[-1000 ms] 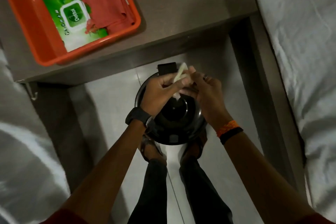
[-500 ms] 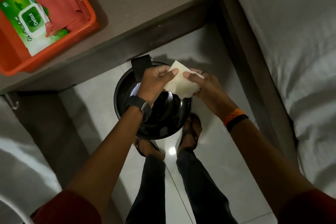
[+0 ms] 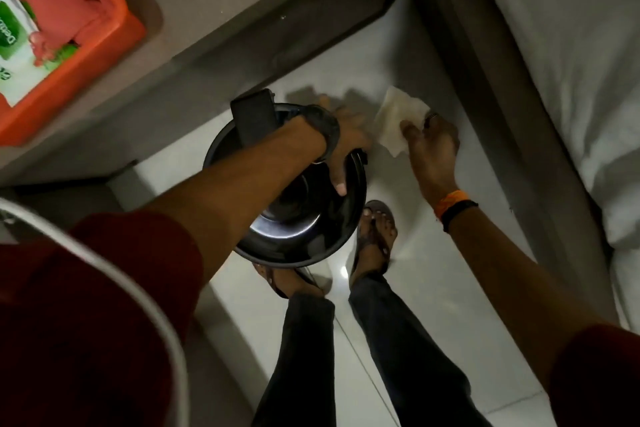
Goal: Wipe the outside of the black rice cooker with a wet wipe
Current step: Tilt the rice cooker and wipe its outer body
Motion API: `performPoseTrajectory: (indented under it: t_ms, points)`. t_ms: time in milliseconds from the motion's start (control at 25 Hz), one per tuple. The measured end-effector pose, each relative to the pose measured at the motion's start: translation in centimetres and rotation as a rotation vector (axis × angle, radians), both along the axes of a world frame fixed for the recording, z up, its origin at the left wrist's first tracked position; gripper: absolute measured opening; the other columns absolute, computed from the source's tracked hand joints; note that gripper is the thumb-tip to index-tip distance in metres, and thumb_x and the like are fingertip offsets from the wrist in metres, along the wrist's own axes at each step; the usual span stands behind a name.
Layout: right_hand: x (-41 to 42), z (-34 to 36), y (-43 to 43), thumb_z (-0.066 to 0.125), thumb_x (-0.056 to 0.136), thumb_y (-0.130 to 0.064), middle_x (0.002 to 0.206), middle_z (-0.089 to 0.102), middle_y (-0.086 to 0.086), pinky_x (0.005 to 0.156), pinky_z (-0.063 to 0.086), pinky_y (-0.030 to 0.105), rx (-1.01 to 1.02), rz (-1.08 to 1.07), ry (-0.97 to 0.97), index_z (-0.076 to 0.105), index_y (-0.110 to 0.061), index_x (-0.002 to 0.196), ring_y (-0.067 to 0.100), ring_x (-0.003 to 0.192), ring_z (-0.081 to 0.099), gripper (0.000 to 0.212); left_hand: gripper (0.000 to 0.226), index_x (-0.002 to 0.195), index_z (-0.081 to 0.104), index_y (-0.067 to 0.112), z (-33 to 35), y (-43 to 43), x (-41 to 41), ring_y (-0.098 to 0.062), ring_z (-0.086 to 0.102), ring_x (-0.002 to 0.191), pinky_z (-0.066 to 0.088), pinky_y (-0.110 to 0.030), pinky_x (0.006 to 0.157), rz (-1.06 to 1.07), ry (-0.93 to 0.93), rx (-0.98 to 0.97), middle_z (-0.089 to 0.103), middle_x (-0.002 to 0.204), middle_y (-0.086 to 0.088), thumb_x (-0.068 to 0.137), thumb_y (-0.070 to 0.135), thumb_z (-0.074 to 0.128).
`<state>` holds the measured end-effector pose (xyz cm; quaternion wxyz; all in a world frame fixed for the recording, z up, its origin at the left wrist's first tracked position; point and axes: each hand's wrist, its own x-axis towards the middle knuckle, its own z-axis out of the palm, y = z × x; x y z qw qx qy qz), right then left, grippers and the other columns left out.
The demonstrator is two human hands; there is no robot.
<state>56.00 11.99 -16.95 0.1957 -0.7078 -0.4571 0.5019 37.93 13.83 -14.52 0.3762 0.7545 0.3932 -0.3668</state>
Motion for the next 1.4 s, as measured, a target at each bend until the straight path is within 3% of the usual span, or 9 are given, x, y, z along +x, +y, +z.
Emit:
performPoseTrajectory:
  t_ms: [120,200,520,680,880,1080,1200,1280,1400]
  points:
    - [-0.6,-0.7,-1.8,0.054,0.103,-0.007,0.078,0.071,0.005,0.061,0.046,0.035,0.016,0.069,-0.092,0.076,-0.008,0.099,0.015,0.059,0.053,0.023,0.092,0.139,0.04,0.039,0.7,-0.9,0.7,-0.039,0.03,0.139,0.026,-0.067,0.11,-0.017,-0.03,-0.063,0.034,0.146,-0.011,0.062,0.07,0.079]
    - [-1.2,-0.7,-3.2,0.052,0.102,-0.007,0.104,0.076,0.005,0.063,0.045,0.03,0.008,0.092,-0.086,0.076,-0.003,0.119,0.011,0.061,0.051,0.029,0.091,0.141,0.04,0.039,1.6,-3.0,0.3,-0.036,0.029,0.136,0.022,-0.063,0.109,0.007,-0.024,-0.036,0.038,0.142,-0.011,0.064,0.072,0.076]
    - [-5.4,1.1,-12.7,0.05,0.104,-0.019,0.116,0.081,0.011,0.102,0.06,0.048,-0.074,0.435,0.137,0.074,-0.018,0.121,0.035,0.113,0.075,0.029,0.048,0.121,0.055,0.038,5.0,-14.7,-8.3,-0.012,0.025,0.096,0.009,-0.031,0.077,0.437,-0.282,0.189,0.033,0.098,0.008,0.079,0.056,0.072]
    - [-7.5,1.3,-17.0,0.031,0.109,-0.02,0.172,0.022,-0.024,0.135,0.011,0.028,0.138,0.875,0.396,0.025,-0.024,0.165,0.003,0.163,0.018,0.056,0.036,0.111,0.065,0.034,3.6,-19.2,-10.7,-0.011,0.031,0.097,0.01,-0.027,0.077,0.591,-0.37,0.231,0.036,0.096,0.014,0.078,0.04,0.079]
    - [-9.2,-4.5,-7.8,0.03,0.115,-0.027,0.178,0.013,0.008,0.135,0.004,0.047,0.007,0.743,-0.16,0.025,-0.013,0.166,0.024,0.167,0.007,0.053,0.026,0.095,0.07,0.033,2.0,-21.1,-11.2,-0.009,0.031,0.091,0.01,-0.027,0.075,0.681,-0.422,0.251,0.035,0.086,0.012,0.072,0.043,0.078]
    - [-8.4,-1.0,-12.4,0.029,0.112,-0.03,0.177,0.021,0.006,0.136,0.01,0.044,0.142,1.002,0.08,0.022,-0.014,0.167,0.022,0.166,0.014,0.057,0.036,0.097,0.074,0.03,2.6,-19.8,-11.0,-0.012,0.036,0.094,0.016,-0.031,0.081,0.777,-0.467,0.257,0.039,0.086,0.016,0.065,0.047,0.071]
    - [-8.2,-0.3,-12.8,0.028,0.112,-0.038,0.173,0.031,0.001,0.131,0.013,0.018,0.11,1.092,0.184,0.026,-0.022,0.166,0.012,0.163,0.022,0.056,0.033,0.098,0.073,0.032,2.5,-19.5,-10.8,-0.011,0.035,0.096,0.014,-0.029,0.078,0.761,-0.48,0.263,0.041,0.091,0.017,0.067,0.042,0.079]
    - [-10.0,-2.7,-8.3,0.029,0.113,-0.036,0.17,0.037,0.006,0.124,0.013,0.008,0.097,1.043,0.047,0.035,-0.019,0.163,0.011,0.157,0.029,0.053,0.031,0.097,0.073,0.034,2.3,-19.6,-10.5,-0.01,0.034,0.093,0.012,-0.027,0.075,0.705,-0.472,0.27,0.038,0.087,0.014,0.069,0.036,0.085]
    - [-11.7,-5.3,-1.4,0.028,0.115,-0.038,0.167,0.041,0.013,0.127,0.024,0.029,-0.032,0.901,-0.227,0.044,-0.012,0.158,0.028,0.157,0.037,0.053,0.031,0.098,0.072,0.036,2.2,-19.6,-10.1,-0.012,0.037,0.095,0.011,-0.025,0.077,0.63,-0.467,0.282,0.035,0.086,0.013,0.07,0.031,0.086]
